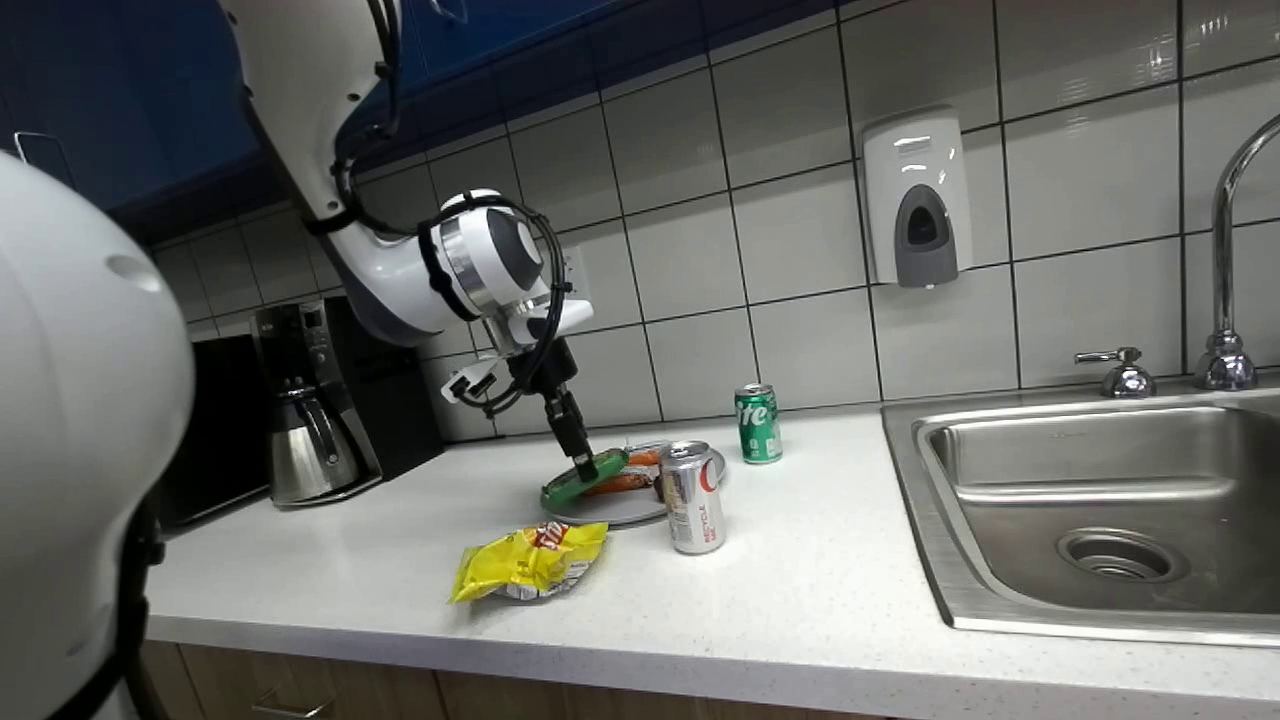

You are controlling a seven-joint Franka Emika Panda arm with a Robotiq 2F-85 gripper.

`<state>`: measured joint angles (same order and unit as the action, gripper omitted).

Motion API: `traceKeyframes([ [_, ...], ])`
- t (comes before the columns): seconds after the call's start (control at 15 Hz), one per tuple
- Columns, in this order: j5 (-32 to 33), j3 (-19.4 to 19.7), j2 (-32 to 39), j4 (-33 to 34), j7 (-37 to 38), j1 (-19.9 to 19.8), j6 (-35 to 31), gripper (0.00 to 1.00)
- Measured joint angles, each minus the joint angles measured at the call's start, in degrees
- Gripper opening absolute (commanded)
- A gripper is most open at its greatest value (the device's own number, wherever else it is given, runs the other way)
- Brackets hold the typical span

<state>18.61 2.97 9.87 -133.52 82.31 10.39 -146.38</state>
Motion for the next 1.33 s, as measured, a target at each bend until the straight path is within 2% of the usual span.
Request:
traceKeyframes([
  [0.33, 0.1, -0.1, 0.0, 0.0, 0.2, 0.1, -0.1, 0.16],
  [0.4, 0.1, -0.1, 0.1, 0.0, 0.2, 0.1, -0.1, 0.66],
  [0.47, 0.1, -0.1, 0.2, 0.0, 0.2, 0.1, -0.1, 0.67],
  [0.73, 0.1, -0.1, 0.9, 0.0, 0.2, 0.1, -0.1, 0.95],
  [0.8, 0.1, -0.1, 1.1, 0.0, 0.2, 0.1, -0.1, 1.00],
  [1.33, 0.1, -1.0, 1.5, 0.2, -1.3, 0.2, -0.1, 1.00],
])
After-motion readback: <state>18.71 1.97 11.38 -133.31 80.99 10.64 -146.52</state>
